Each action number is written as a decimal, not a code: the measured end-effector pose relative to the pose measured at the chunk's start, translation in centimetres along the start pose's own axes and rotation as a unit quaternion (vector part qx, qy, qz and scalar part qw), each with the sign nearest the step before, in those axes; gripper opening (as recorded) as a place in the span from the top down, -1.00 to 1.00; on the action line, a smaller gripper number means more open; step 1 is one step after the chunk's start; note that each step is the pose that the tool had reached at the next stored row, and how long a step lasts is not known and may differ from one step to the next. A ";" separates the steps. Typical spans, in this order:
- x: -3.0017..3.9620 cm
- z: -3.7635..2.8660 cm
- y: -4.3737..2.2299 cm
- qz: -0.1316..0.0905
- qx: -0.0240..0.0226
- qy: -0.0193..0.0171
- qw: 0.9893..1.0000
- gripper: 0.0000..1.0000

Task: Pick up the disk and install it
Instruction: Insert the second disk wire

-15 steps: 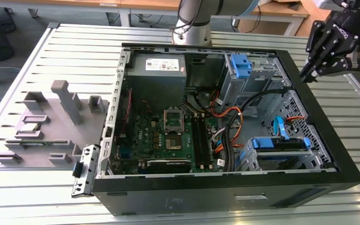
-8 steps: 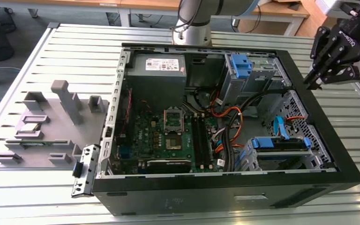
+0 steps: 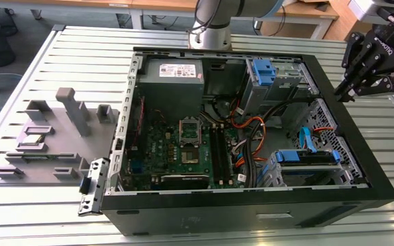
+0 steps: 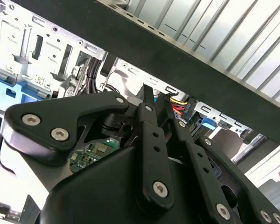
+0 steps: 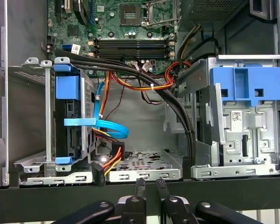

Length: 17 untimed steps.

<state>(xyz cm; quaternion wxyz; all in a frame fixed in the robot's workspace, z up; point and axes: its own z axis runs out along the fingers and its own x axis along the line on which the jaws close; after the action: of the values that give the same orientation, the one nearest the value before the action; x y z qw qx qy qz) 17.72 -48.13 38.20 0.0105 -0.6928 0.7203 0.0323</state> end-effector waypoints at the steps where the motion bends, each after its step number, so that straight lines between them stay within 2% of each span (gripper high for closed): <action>1: 0.00 0.00 0.00 0.000 0.000 0.000 1.000 0.53; 7: 0.18 -0.01 -0.01 0.000 0.000 0.000 1.000 0.53; 17: 1.96 -0.12 -0.08 0.000 0.000 0.000 1.000 0.53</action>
<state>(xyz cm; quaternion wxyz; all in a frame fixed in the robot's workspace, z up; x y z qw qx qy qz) 17.72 -50.09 38.20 0.0105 -0.6929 0.7203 0.0323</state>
